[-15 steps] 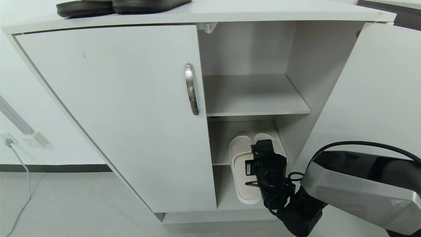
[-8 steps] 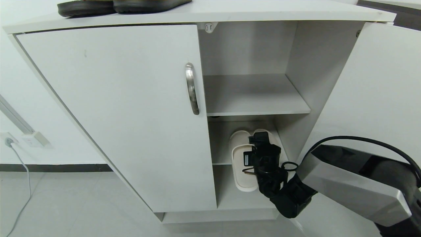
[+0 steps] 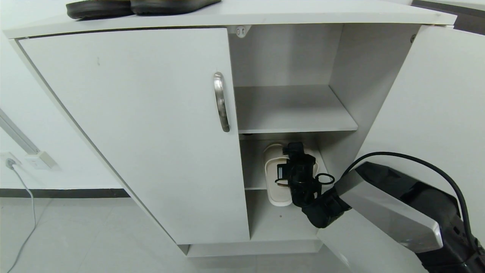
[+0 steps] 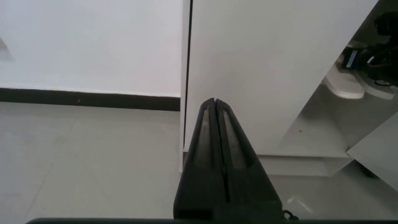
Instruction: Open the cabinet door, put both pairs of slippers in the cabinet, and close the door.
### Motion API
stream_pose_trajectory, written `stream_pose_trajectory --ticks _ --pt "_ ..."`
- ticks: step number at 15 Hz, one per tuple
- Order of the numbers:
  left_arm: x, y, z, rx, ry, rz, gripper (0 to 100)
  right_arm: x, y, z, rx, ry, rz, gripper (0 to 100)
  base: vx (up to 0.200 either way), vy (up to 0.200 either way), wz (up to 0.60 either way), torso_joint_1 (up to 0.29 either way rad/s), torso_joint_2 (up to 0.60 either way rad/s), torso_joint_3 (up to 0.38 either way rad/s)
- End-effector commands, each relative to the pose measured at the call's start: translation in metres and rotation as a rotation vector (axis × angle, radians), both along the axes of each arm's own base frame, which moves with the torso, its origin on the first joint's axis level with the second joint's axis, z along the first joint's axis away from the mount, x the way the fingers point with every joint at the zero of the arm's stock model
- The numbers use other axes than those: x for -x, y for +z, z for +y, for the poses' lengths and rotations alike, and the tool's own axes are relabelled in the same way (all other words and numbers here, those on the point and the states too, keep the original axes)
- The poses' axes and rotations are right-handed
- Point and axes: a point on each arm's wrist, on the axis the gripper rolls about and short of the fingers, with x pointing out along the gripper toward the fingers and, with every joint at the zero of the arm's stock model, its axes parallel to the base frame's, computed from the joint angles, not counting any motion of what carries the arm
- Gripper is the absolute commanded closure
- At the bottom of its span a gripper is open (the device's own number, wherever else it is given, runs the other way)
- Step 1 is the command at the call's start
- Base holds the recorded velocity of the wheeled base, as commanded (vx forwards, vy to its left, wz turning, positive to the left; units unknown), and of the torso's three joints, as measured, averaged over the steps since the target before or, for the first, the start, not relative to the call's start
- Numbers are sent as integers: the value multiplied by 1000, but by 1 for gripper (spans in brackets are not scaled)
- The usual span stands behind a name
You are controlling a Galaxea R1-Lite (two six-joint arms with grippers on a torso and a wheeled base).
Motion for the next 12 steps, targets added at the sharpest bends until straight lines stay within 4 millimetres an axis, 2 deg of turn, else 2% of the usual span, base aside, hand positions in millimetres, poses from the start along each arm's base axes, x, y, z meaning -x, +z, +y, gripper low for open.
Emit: stream_pose_trajectory --ticks 1,9,12 --pt "0 0 0 1 0 1 100 -8 2 -1 -8 -7 -12 100 0 0 0 0 0 0" --pt "0 0 0 -1 5 2 100 -32 24 14 -21 -10 -15 100 0 0 0 0 0 0" --pt "0 0 0 -1 5 2 100 -39 20 16 -13 -13 -4 100 0 0 0 0 0 0"
